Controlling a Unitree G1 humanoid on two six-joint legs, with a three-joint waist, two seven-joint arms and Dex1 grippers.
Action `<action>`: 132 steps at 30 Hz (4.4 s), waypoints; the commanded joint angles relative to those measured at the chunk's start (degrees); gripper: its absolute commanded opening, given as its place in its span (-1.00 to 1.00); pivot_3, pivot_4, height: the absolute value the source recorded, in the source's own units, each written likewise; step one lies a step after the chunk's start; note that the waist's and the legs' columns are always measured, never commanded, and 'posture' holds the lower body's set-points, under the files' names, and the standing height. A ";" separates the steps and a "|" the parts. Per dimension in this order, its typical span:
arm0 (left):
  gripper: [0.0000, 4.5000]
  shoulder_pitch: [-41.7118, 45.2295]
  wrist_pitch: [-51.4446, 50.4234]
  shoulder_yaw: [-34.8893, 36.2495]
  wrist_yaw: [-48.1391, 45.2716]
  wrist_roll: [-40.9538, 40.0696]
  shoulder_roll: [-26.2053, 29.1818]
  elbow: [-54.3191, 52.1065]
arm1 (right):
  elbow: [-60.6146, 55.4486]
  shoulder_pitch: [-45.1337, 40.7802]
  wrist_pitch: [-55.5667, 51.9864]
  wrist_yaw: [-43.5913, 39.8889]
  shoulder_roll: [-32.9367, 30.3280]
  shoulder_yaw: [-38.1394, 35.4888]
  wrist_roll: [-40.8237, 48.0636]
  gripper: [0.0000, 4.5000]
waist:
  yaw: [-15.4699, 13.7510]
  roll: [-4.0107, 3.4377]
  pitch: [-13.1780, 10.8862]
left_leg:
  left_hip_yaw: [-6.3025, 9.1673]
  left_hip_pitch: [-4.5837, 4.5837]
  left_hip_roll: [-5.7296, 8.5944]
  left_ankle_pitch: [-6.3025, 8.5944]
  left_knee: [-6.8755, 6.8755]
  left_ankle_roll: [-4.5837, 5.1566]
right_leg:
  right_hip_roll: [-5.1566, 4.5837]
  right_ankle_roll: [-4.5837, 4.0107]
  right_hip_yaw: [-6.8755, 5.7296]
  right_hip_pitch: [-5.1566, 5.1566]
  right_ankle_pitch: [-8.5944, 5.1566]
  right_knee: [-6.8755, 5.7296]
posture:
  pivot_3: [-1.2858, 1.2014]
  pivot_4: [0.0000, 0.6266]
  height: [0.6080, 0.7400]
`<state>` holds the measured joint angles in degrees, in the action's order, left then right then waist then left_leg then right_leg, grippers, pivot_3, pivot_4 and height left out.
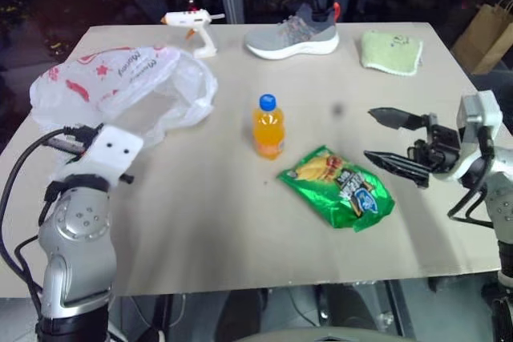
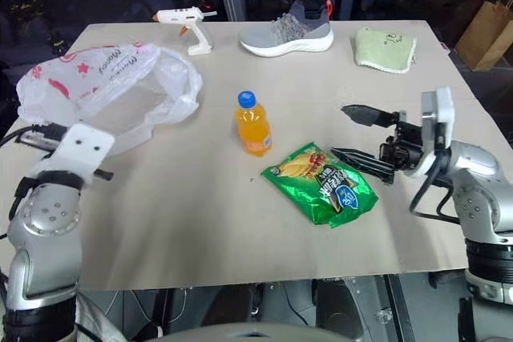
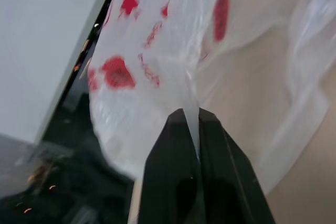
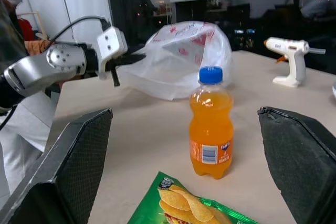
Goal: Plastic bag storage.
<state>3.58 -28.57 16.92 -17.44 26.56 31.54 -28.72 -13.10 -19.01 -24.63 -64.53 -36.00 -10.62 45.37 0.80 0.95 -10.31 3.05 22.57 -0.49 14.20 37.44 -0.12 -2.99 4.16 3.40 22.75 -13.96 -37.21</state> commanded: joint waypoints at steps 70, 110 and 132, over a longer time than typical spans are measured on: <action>-1.00 33.02 -25.10 14.57 6.34 -81.64 -6.51 5.84 | 9.81 -35.25 -14.75 34.32 22.79 4.18 -13.74 0.03 | 2.59 0.06 -0.09 | 0.14 1.17 0.10 -0.26 0.09 -0.40 | 0.04 -0.07 0.12 1.50 -0.02 -0.73 | 0.03 -0.52 1.00; -1.00 28.22 -18.08 11.33 16.49 -98.16 -3.40 7.72 | -1.97 -14.94 -31.50 11.15 -6.94 5.94 -7.46 0.98 | 1.08 0.13 -0.04 | 0.34 1.24 0.17 -0.30 0.10 -0.46 | -0.04 -0.09 -0.15 1.40 -0.02 -0.67 | 0.03 -0.52 1.00; -1.00 26.16 -16.78 9.07 15.97 -98.45 -2.35 7.30 | -8.87 2.15 -42.28 21.11 -4.29 12.53 -8.27 0.98 | 1.17 0.38 0.05 | 0.50 0.81 -0.02 -0.29 0.74 -0.43 | 0.24 -0.07 -0.22 0.69 -0.03 -0.80 | 0.03 -0.52 1.00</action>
<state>29.50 -46.52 25.85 -0.95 -71.51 28.44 -19.55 -21.37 -16.82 -65.32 -45.02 -40.92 2.30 36.45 1.98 1.32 -10.26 3.58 23.38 -0.52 13.91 38.19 -0.56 -2.75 4.09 3.14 23.43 -13.99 -38.00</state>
